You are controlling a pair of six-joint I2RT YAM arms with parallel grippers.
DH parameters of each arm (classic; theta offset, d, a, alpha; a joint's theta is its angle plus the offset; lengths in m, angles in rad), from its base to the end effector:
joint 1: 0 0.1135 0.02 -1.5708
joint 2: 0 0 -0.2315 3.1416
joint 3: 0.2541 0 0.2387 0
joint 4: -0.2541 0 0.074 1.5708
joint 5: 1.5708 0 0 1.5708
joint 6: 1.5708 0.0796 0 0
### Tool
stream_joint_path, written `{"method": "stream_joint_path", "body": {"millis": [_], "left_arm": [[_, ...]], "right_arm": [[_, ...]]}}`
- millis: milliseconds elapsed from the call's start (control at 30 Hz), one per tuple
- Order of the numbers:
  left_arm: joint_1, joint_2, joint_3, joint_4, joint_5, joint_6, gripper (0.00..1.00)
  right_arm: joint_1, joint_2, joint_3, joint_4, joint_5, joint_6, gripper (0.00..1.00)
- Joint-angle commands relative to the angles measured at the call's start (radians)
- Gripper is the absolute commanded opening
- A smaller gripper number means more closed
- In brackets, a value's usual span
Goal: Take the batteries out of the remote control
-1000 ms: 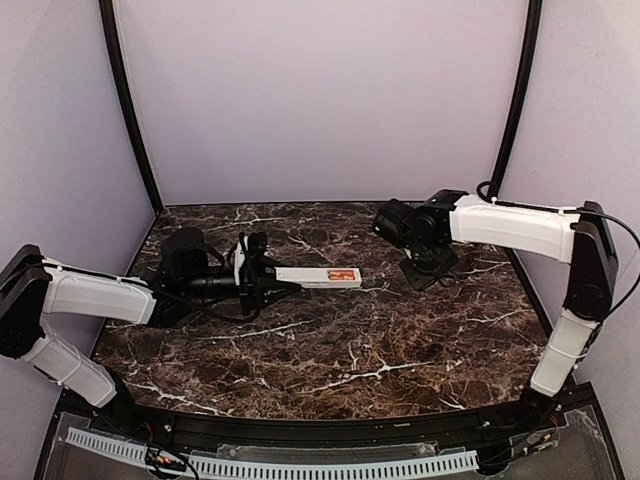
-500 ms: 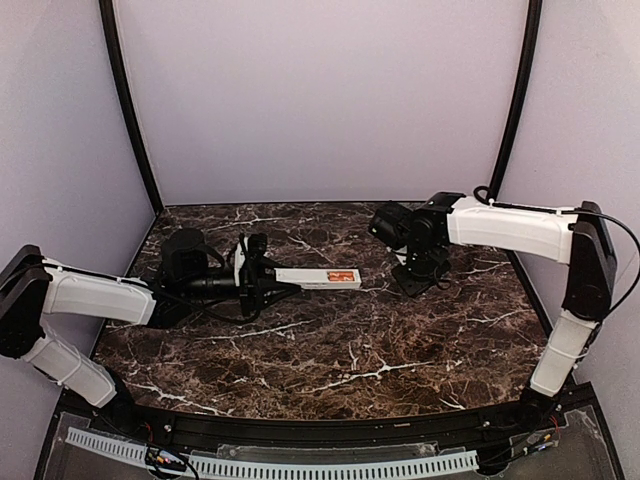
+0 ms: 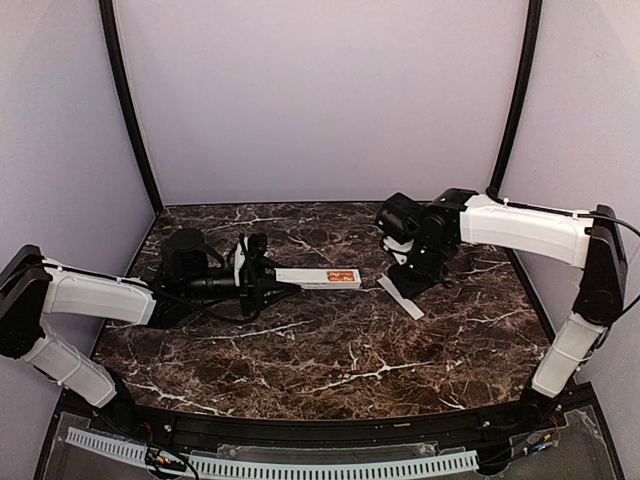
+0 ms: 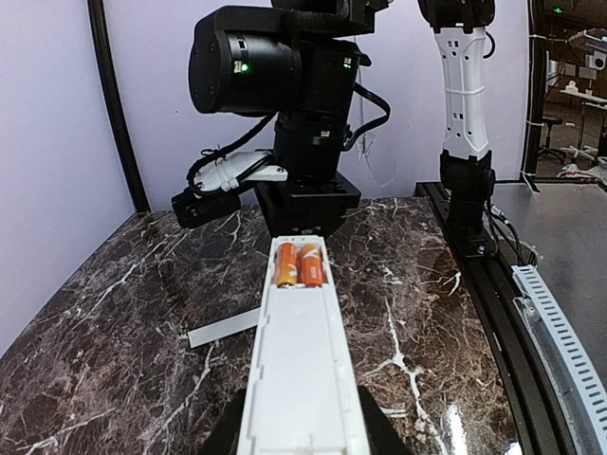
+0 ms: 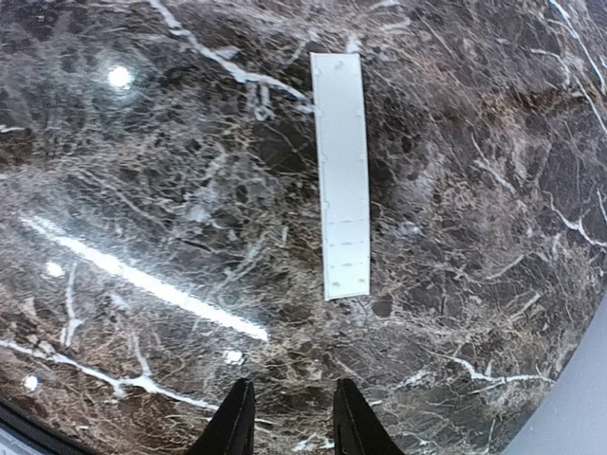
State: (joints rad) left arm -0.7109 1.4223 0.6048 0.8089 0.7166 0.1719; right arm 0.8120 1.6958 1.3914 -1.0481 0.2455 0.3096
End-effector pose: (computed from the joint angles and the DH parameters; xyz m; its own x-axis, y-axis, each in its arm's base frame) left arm 0.2096 -0.2495 0.2138 0.1629 0.0300 -0.9862 0.9763 0.1397 0.1655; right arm 0.2342 0.2189 0.1836 -0.8432 -0.4598 -0.2786 -0.4313 0.8879 -0.1600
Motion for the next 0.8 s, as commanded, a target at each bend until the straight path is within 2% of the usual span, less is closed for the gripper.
{"method": "stream_joint_path", "body": {"millis": [0,233,367,600,767], "left_arm": [[0.002,-0.042,-0.013,-0.016,0.006,-0.016,0.0],[0.001,-0.066,-0.043,-0.026,-0.013,-0.044,0.0],[0.0,-0.06,-0.079,-0.012,-0.029,-0.067,0.0],[-0.001,0.001,-0.1,0.029,-0.038,-0.085,0.0],[-0.001,0.108,-0.051,0.036,-0.053,-0.071,0.0]], "right_arm": [[-0.002,-0.062,-0.005,0.078,-0.123,-0.007,0.29],[-0.077,-0.148,-0.062,0.212,-0.333,0.005,0.4],[-0.129,-0.202,-0.108,0.282,-0.421,0.018,0.42],[-0.161,-0.248,-0.143,0.355,-0.444,0.03,0.41],[-0.169,-0.282,-0.167,0.444,-0.439,0.048,0.41]]}}
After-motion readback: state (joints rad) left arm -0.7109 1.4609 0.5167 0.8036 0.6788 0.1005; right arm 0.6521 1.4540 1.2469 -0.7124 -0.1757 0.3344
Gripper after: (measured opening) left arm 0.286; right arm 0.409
